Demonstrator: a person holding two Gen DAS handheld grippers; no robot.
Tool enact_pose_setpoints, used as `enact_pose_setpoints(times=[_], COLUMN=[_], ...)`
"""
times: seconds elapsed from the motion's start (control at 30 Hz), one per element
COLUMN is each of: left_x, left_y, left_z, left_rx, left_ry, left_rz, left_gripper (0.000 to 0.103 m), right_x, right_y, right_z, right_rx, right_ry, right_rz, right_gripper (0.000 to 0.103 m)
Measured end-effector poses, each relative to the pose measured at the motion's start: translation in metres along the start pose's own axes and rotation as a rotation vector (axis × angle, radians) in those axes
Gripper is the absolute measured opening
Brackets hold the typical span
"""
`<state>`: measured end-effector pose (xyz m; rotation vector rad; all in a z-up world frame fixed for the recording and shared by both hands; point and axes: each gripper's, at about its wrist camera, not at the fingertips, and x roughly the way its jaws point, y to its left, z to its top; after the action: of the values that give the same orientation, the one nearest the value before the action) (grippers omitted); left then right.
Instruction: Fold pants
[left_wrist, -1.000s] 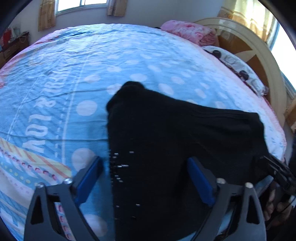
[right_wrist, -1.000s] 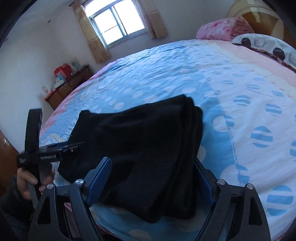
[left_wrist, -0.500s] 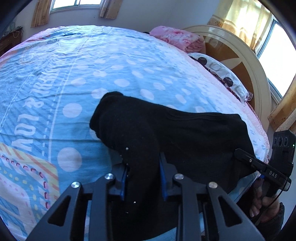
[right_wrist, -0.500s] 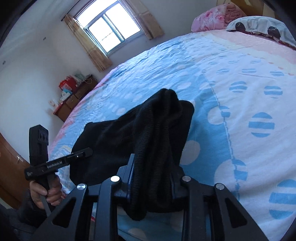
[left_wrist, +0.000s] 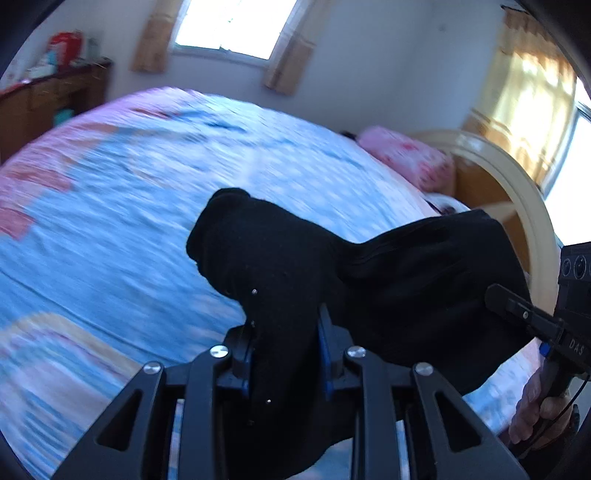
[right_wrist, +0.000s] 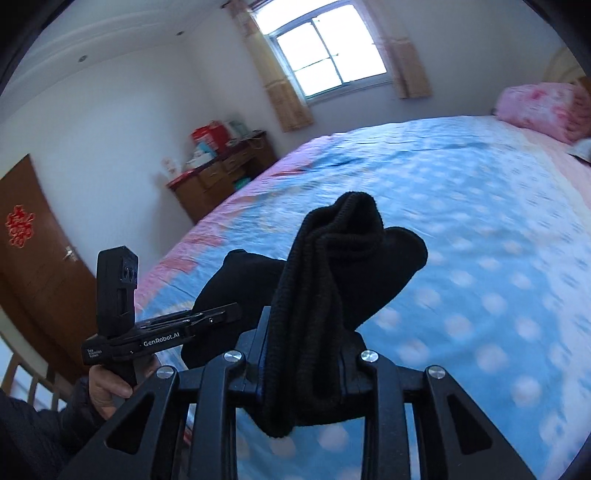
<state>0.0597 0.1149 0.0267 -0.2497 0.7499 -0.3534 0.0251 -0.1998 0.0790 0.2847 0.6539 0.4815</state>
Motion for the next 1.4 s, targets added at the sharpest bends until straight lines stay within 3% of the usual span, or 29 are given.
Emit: enact_pose_setpoints(times=[0.13, 0.23, 0.37, 0.43, 0.53, 0.6, 0.67, 0.7, 0.77, 0.87, 1.0, 1.1, 1.17, 1.23, 1.3, 1.33, 1.4], left_x=[-0.017, -0.010, 0.020, 0.046, 0.065, 0.067, 0.071, 0.072, 0.066, 0.065, 0.066, 0.064, 0.064, 0.064, 0.064, 0.064, 0.064], left_y=[0.060, 0.096, 0.144, 0.160, 0.174, 0.177, 0.192, 0.202, 0.208, 0.200, 0.200, 0.200, 0.200, 0.200, 0.199, 0.199, 0.198], left_z=[0.031, 0.046, 0.052, 0.051, 0.046, 0.047, 0.047, 0.046, 0.043, 0.040, 0.040, 0.040, 0.040, 0.040, 0.040, 0.040, 0.040], left_rx=[-0.033, -0.005, -0.039, -0.035, -0.041, -0.062, -0.134, -0.168, -0.206, -0.178, -0.177, -0.179, -0.178, -0.177, -0.173, -0.170, -0.166], left_ry=[-0.070, -0.093, -0.045, 0.014, 0.038, 0.027, 0.046, 0.056, 0.046, 0.034, 0.032, 0.032, 0.033, 0.032, 0.032, 0.031, 0.028], left_rz=[0.145, 0.298, 0.430, 0.507, 0.573, 0.634, 0.638, 0.612, 0.579, 0.604, 0.605, 0.607, 0.612, 0.615, 0.620, 0.623, 0.628], left_gripper=[0.027, 0.027, 0.028, 0.030, 0.055, 0.090, 0.103, 0.103, 0.103, 0.103, 0.103, 0.103, 0.103, 0.103, 0.103, 0.103, 0.103], right_x=[0.078, 0.149, 0.230, 0.264, 0.302, 0.309, 0.307, 0.309, 0.306, 0.297, 0.282, 0.261, 0.243, 0.233, 0.248, 0.260, 0.298], right_y=[0.023, 0.044, 0.054, 0.057, 0.053, 0.047, 0.037, 0.030, 0.018, 0.013, 0.025, 0.030, 0.047, 0.075, 0.098, 0.107, 0.116], right_z=[0.039, 0.055, 0.056, 0.053, 0.040, 0.033, 0.035, 0.034, 0.031, 0.030, 0.028, 0.024, 0.023, 0.030, 0.044, 0.052, 0.068], right_rx=[-0.028, -0.085, -0.108, -0.115, -0.123, -0.103, -0.054, -0.022, 0.055, 0.079, 0.038, 0.038, -0.020, -0.138, -0.226, -0.251, -0.269], right_ry=[0.011, 0.047, 0.105, 0.135, 0.180, 0.180, 0.169, 0.170, 0.166, 0.126, 0.048, -0.034, -0.129, -0.181, -0.132, -0.089, 0.019], right_rz=[0.107, 0.161, 0.174, 0.125, 0.034, 0.024, 0.022, 0.005, 0.034, 0.017, -0.094, -0.223, -0.355, -0.337, -0.282, -0.249, -0.206], right_gripper=[0.028, 0.028, 0.028, 0.028, 0.032, 0.039, 0.059, 0.070, 0.071, 0.073, 0.074, 0.075, 0.072, 0.048, 0.042, 0.027, 0.017])
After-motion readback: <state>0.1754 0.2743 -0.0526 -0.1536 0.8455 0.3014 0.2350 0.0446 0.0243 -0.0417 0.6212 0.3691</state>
